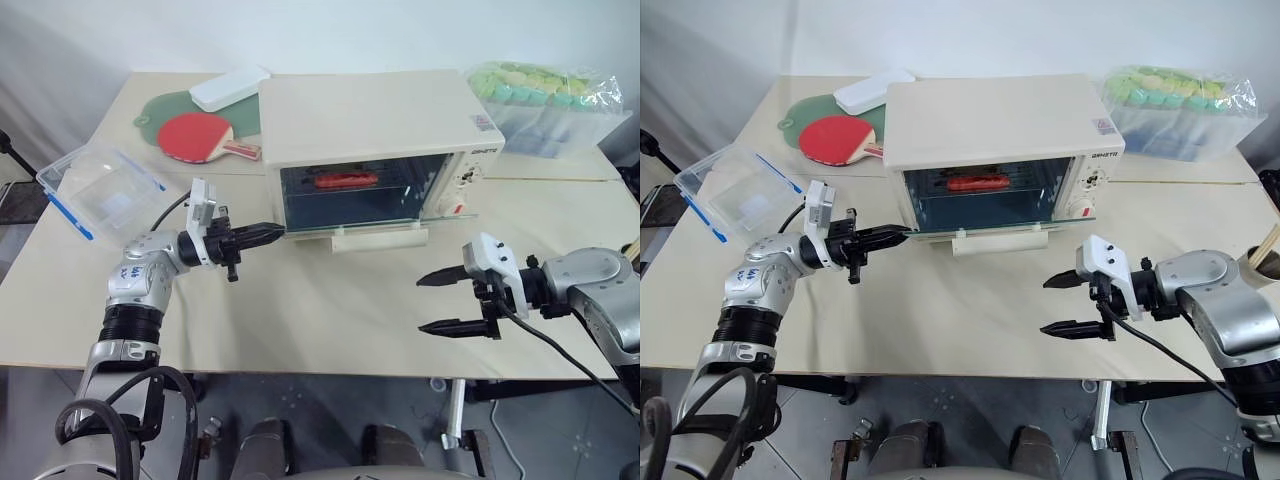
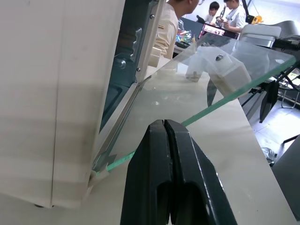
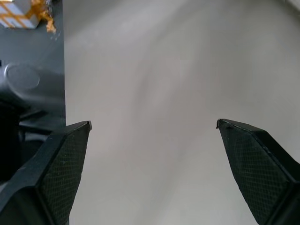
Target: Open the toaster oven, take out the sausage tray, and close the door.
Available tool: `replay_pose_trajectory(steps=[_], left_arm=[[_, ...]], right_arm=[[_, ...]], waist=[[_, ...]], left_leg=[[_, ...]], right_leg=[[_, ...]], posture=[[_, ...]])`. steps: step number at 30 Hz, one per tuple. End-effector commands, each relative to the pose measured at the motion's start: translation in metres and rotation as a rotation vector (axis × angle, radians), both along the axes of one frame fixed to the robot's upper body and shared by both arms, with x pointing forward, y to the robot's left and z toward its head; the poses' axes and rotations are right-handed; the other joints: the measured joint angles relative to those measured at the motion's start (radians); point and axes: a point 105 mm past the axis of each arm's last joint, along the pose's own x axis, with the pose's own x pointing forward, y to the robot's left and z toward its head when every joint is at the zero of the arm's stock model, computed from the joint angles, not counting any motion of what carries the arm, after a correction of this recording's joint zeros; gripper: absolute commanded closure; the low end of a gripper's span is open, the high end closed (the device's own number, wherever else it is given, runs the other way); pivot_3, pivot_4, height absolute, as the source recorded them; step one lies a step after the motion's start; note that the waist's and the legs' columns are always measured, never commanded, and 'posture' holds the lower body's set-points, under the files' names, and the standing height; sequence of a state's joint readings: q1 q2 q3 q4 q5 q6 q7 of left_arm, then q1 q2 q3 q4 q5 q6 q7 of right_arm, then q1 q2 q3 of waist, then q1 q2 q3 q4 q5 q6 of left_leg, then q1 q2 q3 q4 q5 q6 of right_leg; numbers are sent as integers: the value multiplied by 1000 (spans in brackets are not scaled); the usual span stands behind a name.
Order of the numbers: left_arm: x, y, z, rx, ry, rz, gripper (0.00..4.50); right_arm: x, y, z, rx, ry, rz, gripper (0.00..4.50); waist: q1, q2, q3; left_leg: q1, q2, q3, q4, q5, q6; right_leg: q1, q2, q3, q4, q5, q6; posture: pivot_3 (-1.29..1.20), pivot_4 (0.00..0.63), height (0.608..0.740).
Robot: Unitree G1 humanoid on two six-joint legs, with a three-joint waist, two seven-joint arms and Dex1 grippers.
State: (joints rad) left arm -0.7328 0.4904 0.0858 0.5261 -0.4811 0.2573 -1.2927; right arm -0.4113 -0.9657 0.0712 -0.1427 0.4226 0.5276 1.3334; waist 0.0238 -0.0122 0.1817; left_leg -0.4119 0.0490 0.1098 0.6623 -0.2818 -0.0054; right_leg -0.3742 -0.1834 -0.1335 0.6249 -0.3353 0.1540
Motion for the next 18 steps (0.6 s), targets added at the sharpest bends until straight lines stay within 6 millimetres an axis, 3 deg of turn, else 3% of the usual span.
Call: replay_pose_trajectory(steps=[1,5,9,14,18], left_arm=[[-2,-6,5,11,-32,-38,4485],[-1,-12,3,20,-31,-61,4485],[-3,-17,-1,51,-30,-96,4485],[0,-20,-5,85,-48,-98,4485],[0,-23,-15,177,-60,-130,4485]], right_arm=[[-5,-2,6,-22,-23,27,0],[-14,-3,8,-36,-23,54,0],[-35,-7,27,-33,-31,78,0],[-61,-48,26,-193,6,-35,0],[-55,-61,42,-218,-129,-136,0]], waist=[[1,0,0],[2,0,0],[3,0,0],[11,-4,0],[8,-5,0]], left_leg=[[0,0,0,0,0,0],[0,0,0,0,0,0],[-1,0,-1,1,0,0],[-1,0,-1,1,-1,0],[-1,0,-1,3,-1,0]], right_leg=[[0,0,0,0,0,0],[0,0,0,0,0,0],[0,0,0,0,0,0],[0,0,-1,0,0,0],[1,0,0,1,0,0]], posture=[[0,150,740],[0,150,740],[0,150,740],[0,150,740],[0,150,740]])
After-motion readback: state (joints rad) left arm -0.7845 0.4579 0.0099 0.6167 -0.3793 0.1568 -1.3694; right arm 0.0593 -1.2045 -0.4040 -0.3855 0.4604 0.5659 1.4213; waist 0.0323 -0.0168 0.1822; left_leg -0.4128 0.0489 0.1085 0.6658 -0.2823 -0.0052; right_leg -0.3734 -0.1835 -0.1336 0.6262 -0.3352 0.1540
